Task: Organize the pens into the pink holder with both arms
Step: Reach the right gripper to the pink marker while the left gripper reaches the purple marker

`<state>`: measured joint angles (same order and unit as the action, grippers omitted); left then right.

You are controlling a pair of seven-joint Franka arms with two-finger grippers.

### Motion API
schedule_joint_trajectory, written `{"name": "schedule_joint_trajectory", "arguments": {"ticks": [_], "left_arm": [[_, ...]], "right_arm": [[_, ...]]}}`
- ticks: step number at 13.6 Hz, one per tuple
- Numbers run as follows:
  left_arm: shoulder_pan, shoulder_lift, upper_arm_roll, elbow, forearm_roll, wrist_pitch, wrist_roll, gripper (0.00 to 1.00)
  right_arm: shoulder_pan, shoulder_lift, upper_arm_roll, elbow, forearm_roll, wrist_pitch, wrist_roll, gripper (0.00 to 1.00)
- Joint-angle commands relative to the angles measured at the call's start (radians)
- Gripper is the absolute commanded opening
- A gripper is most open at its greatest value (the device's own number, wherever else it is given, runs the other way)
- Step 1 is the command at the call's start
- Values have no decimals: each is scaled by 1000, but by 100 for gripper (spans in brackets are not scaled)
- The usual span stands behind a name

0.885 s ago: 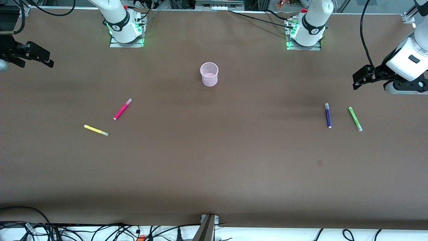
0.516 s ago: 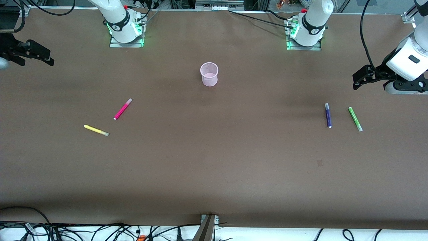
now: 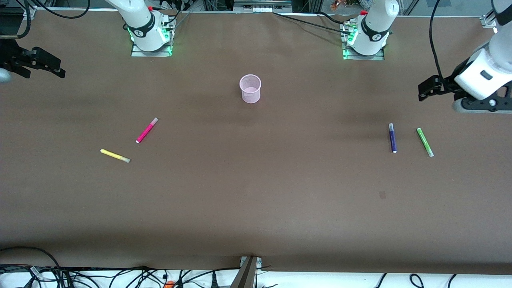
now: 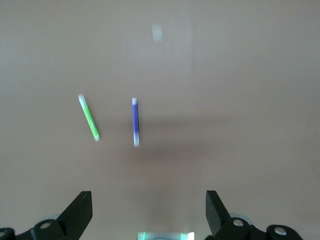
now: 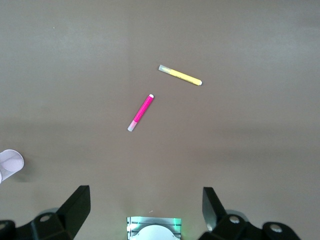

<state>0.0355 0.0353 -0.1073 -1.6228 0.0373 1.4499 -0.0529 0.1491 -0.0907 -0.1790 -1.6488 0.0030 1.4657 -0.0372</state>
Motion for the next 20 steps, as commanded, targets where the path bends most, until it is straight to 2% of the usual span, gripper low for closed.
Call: {"name": "schedule_joint_trajectory", "arguments": {"ticks": [1,4,7,12,15,18,20], "left_arm": [[9,98,3,29,12,-74,21,100],[24,164,9,23,57,-43,24,100],[26,221,11,-37,72,76,27,100],[56,209,9,-248,136,392,28,100],[61,199,6,-409,160,626,30,100],[98,204,8,-584,205,942,42,100],[127,241,6,-618,226,1036,44,100]], "right_arm": [[6,-12,-2,7,-5,-7,-13,99],[4,11,-3,49,-9,-25,-10,99],[3,51,-5,46,-11,-48,6,99],[-8,169,-11,-11,-9,-38,110,99],[7,232,-10,-57,-12,63,194,99],[9,250,-8,-201,-11,242,203,99],[9,282,-5,-300,-9,393,230,99]]}}
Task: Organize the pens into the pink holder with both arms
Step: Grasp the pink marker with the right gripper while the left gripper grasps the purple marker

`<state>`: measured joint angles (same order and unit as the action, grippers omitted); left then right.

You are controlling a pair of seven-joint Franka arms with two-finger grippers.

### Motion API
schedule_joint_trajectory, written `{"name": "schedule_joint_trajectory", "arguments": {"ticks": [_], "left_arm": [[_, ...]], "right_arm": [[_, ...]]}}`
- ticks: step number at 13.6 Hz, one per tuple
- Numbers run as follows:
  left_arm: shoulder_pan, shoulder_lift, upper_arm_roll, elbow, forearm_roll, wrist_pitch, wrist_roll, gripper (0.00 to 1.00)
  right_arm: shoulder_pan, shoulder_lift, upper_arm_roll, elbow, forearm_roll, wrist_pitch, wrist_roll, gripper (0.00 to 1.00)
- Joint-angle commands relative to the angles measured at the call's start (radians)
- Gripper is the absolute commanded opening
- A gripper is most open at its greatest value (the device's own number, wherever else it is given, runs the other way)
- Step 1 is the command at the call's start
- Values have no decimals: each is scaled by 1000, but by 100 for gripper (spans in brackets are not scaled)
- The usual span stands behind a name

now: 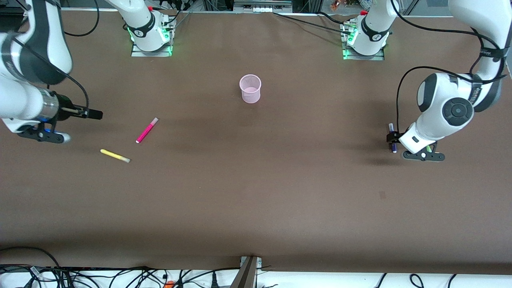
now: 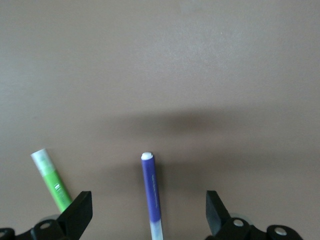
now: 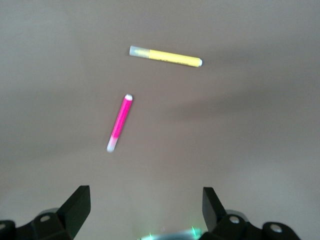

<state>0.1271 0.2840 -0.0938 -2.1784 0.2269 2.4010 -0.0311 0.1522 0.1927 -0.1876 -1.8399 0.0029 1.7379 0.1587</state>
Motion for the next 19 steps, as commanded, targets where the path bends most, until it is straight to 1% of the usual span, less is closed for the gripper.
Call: {"name": "schedule_joint_trajectory", "arguments": {"ticks": [1,3,4,6,8,9,11,12,13,14,15,17,18,19], "left_arm": [[43,12,-7,-63,45,92,22,100],[46,78,-7,-54,43,102,19,100],[58,107,-7,-47,43,131,19,100],[58,133,-7,-44,43,197,19,100],[60,145,-7,-26,45,199,19,99],[60,150,-7,-26,45,199,19,88],[63,164,-6,-26,45,199,19,79],[68,172,-6,-26,45,199,20,71],[69,173,-6,-26,45,199,19,65],[69,176,-6,-26,45,199,19,60],[69,178,-6,-23,45,199,20,58],[69,178,-6,-20,45,199,20,39],[69,178,-6,-20,45,199,22,26],[69,178,-6,-20,45,199,22,18]], "right_arm": [[9,20,7,-129,-8,170,47,99],[47,77,8,-134,-8,245,120,99],[72,103,7,-136,-9,282,157,99],[75,161,7,-136,-6,351,174,99],[75,220,8,-143,-4,438,185,99],[75,241,7,-156,-4,486,185,99],[72,275,7,-202,-4,602,185,98],[72,295,8,-219,2,662,194,98],[73,307,8,-228,3,692,220,98],[75,310,8,-228,3,692,244,98],[76,310,8,-228,3,689,260,98],[76,303,10,-239,3,674,300,97],[76,300,11,-239,3,660,321,94],[76,300,13,-240,6,649,337,93]]}}
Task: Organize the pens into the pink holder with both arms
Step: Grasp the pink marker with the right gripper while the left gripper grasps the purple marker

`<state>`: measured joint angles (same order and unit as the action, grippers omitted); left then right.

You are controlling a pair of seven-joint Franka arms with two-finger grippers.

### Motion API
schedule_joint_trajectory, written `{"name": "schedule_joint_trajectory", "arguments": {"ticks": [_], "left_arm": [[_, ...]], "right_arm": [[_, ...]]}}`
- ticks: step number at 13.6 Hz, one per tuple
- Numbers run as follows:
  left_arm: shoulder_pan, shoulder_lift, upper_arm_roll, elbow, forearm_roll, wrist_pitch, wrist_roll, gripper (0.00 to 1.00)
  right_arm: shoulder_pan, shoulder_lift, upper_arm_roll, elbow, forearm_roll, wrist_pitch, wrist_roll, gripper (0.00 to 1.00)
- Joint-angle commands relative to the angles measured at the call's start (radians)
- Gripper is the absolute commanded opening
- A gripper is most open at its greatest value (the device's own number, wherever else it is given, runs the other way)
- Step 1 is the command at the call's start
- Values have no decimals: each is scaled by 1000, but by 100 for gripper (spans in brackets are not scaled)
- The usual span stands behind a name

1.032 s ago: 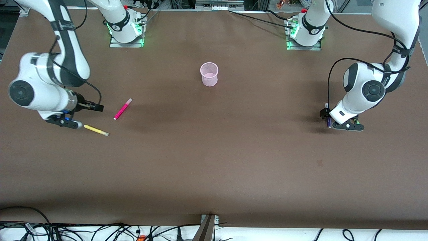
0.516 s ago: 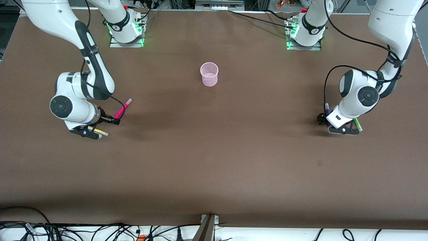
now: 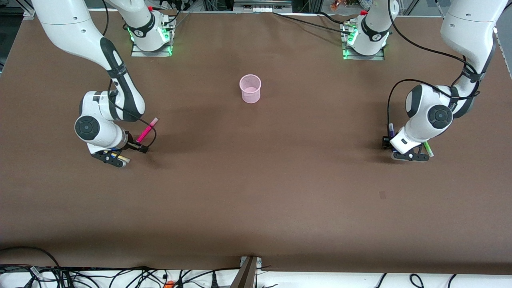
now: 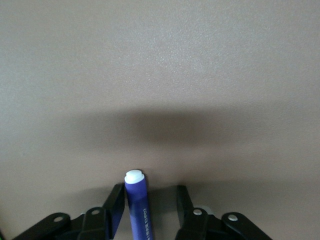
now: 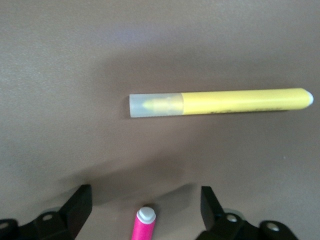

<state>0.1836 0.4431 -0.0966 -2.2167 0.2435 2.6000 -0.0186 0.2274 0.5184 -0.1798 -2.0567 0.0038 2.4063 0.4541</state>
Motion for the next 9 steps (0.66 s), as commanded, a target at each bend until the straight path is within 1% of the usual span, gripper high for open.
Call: {"name": "schedule_joint_trajectory", "arguments": {"ticks": [1,2,3,6,7,8,9], "left_arm": [[13,19,-3,18,28,0,9,14],[13,19,-3,18,28,0,26,0],[14,17,-3,20,28,0,54,0],[16,-4,-5,48,28,-12,63,0],[14,-27,-11,48,28,-36,62,0],[5,-55,-17,51,27,-88,62,0],[5,-81,-52,60,23,-137,60,0]], "right_arm": [[1,-27,6,-26,7,-32,69,94],[1,-34,6,-31,7,-35,93,94],[1,-52,8,-46,14,-35,112,94],[1,-89,8,-80,94,-33,121,93],[1,-96,8,-94,102,-27,121,93],[1,-110,8,-109,110,-19,123,93],[1,-119,8,-125,117,-4,123,93]]}}
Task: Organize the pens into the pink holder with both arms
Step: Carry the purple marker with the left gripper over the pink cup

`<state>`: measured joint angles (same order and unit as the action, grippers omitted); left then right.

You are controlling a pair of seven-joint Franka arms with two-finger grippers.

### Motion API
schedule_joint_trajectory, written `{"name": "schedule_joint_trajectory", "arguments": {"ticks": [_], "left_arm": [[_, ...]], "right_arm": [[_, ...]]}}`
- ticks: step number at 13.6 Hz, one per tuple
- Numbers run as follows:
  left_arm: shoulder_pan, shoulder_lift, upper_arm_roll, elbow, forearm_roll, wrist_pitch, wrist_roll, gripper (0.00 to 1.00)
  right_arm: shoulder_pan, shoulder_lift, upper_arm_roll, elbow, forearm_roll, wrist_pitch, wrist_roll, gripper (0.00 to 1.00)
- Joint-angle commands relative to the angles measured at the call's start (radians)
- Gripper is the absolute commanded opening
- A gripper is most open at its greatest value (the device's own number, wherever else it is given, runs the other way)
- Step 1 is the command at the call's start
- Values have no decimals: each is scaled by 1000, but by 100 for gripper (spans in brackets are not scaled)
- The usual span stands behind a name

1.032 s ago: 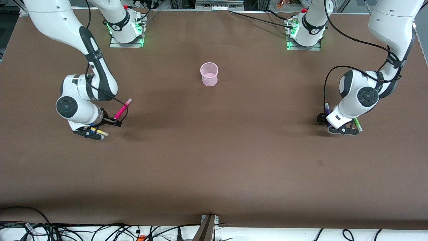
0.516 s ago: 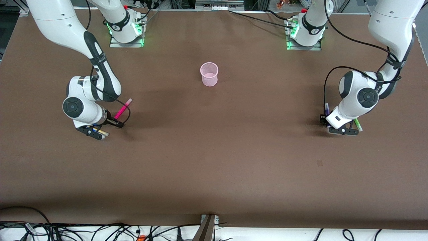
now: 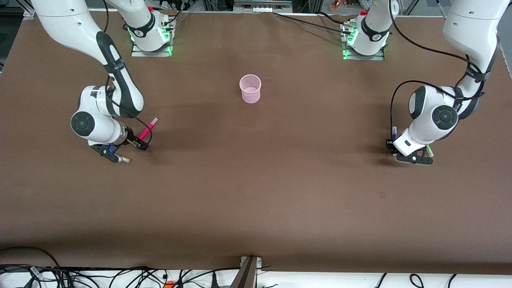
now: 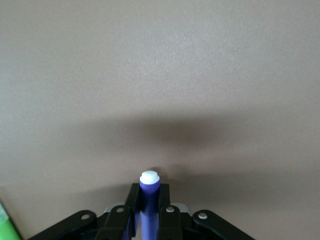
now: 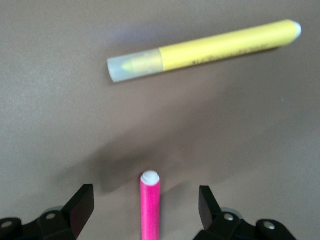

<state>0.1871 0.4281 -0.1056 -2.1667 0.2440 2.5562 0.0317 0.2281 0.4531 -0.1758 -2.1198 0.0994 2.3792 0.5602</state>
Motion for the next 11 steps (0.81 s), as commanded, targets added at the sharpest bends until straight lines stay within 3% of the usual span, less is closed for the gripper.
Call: {"name": "schedule_joint_trajectory", "arguments": {"ticks": [1,2,4,5,8,9,11], "left_arm": [[5,-81,-78,33,12,-158,10,0],[5,-90,-106,60,6,-230,11,0],[15,-97,-225,122,-21,-342,13,0],[17,-100,-273,142,-75,-372,14,0],[18,-101,-429,166,-275,-367,36,0],[14,-95,-469,166,-329,-334,40,0],[9,-77,-570,179,-360,-231,158,0]], "right_arm": [[0,-65,4,-90,29,59,17,93],[0,-65,4,-126,36,127,17,91],[0,-60,12,-187,36,274,17,89],[0,-60,18,-189,36,273,17,77],[0,-62,18,-184,36,262,14,16],[0,-65,18,-184,36,259,7,4],[0,-77,18,-180,36,235,6,0]]}}
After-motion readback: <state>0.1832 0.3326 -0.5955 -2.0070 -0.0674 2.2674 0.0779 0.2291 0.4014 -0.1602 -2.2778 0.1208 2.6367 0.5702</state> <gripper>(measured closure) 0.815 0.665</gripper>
